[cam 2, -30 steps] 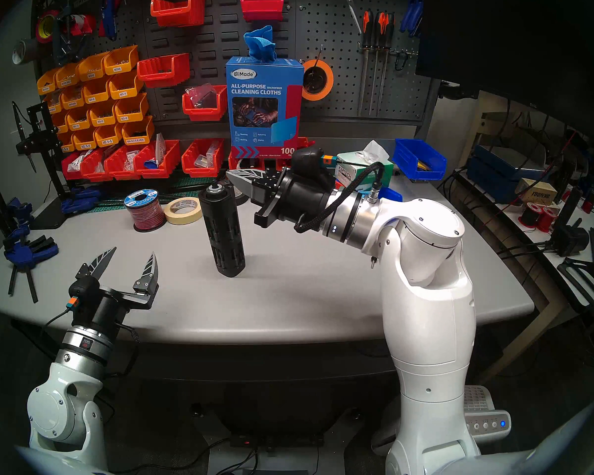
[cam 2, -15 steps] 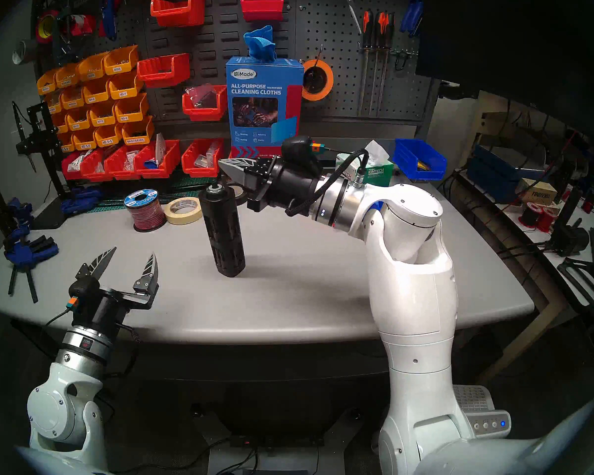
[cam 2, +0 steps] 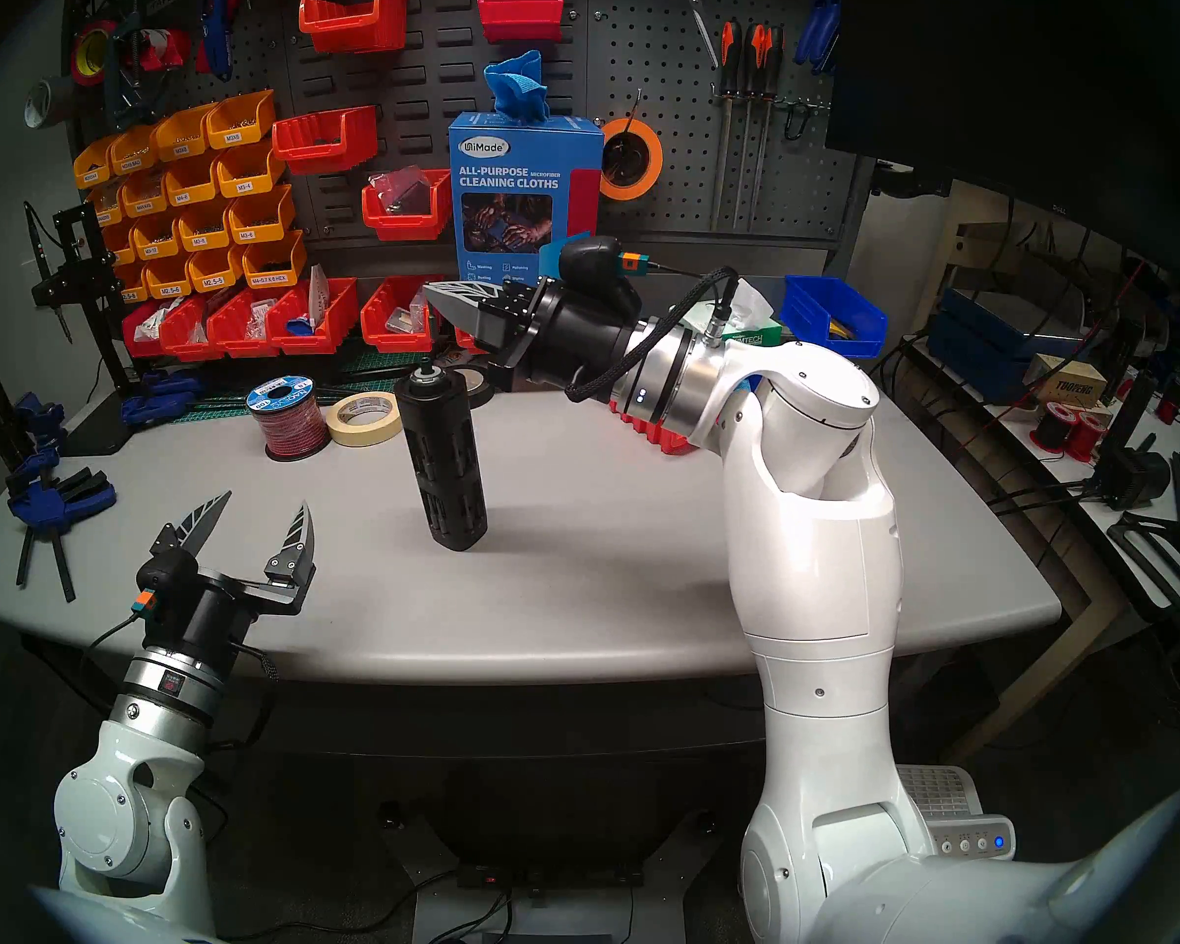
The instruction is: Pick a screwdriver bit and insert it into the screwdriver
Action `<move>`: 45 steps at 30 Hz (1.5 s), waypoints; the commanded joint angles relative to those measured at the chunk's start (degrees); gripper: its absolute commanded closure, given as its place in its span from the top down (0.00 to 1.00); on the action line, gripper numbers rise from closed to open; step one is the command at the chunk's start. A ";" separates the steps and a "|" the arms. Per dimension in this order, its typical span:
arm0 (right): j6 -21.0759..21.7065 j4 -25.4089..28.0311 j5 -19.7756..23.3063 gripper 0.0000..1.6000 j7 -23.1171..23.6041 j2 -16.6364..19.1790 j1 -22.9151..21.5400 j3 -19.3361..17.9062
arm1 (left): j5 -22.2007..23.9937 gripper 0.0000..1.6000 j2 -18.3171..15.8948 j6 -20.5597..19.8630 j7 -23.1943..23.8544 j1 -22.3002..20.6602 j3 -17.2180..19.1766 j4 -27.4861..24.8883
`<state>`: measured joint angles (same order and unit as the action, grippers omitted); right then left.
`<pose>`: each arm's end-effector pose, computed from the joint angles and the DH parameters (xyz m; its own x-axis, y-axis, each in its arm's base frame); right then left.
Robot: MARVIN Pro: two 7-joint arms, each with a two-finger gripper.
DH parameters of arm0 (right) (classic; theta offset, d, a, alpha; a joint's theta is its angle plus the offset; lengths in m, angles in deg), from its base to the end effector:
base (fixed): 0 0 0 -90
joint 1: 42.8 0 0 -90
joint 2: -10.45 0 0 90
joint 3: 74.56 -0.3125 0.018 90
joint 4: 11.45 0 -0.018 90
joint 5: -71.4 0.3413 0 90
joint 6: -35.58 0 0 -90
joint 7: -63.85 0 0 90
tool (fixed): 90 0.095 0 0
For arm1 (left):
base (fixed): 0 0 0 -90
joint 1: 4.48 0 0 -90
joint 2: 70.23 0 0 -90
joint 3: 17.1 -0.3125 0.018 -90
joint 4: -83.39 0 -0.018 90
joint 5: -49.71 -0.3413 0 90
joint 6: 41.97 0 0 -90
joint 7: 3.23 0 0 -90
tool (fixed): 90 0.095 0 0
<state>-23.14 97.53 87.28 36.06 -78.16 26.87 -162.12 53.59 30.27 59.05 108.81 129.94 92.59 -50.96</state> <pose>0.4267 0.0983 -0.0635 -0.1117 -0.2011 0.9732 0.9554 -0.2912 0.0495 0.2071 0.0728 -0.2398 -0.1510 -0.1073 0.9827 -0.0081 -0.9939 -0.1098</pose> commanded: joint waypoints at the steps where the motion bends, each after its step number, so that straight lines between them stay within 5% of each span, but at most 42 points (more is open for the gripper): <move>1: 0.20 -0.44 0.47 0.00 -0.13 -1.17 -1.46 0.57 | 0.12 1.00 -0.03 0.46 0.04 -0.38 -0.13 -1.89; 45: 0.65 -2.98 0.05 0.00 1.07 -0.95 -1.52 1.08 | -0.14 1.00 0.80 0.41 0.86 -0.68 0.19 -1.89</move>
<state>-22.59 93.57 87.22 37.06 -78.90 26.30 -161.19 53.31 31.12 59.00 109.65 129.69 92.91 -50.98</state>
